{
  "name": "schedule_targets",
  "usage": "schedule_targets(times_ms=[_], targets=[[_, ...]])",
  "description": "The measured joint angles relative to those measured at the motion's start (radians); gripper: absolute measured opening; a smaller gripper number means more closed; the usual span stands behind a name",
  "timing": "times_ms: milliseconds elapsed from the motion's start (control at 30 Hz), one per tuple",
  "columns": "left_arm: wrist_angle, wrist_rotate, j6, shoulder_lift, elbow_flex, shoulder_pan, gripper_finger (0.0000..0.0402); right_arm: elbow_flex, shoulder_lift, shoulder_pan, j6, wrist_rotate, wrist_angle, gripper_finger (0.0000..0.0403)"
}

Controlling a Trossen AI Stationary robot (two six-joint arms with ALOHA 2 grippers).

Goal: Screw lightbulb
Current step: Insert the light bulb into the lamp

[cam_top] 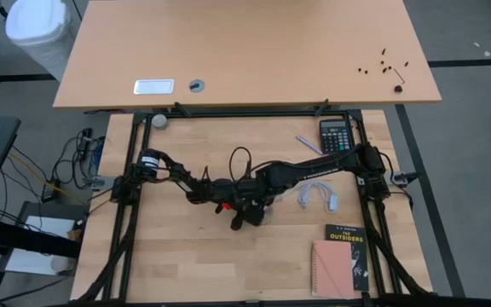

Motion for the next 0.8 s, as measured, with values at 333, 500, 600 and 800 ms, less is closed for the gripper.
schedule_targets(times_ms=[333,500,600,800], targets=[[0.006,-0.014,-0.026,0.0,0.0,-0.001,0.0198,0.0,0.0,-0.027,0.236,-0.082,0.0,0.029],[0.01,-0.015,-0.038,0.0,0.0,-0.005,0.0198,0.0,0.0,-0.027,0.219,-0.047,0.006,0.0314],[0.01,-0.014,-0.038,0.0,0.0,-0.005,0.0198,0.0,-0.007,-0.027,0.168,-0.031,0.011,0.0327],[0.01,-0.015,-0.038,0.0,0.0,-0.005,0.0198,0.0,-0.025,-0.032,0.086,-0.005,0.028,0.0348]])
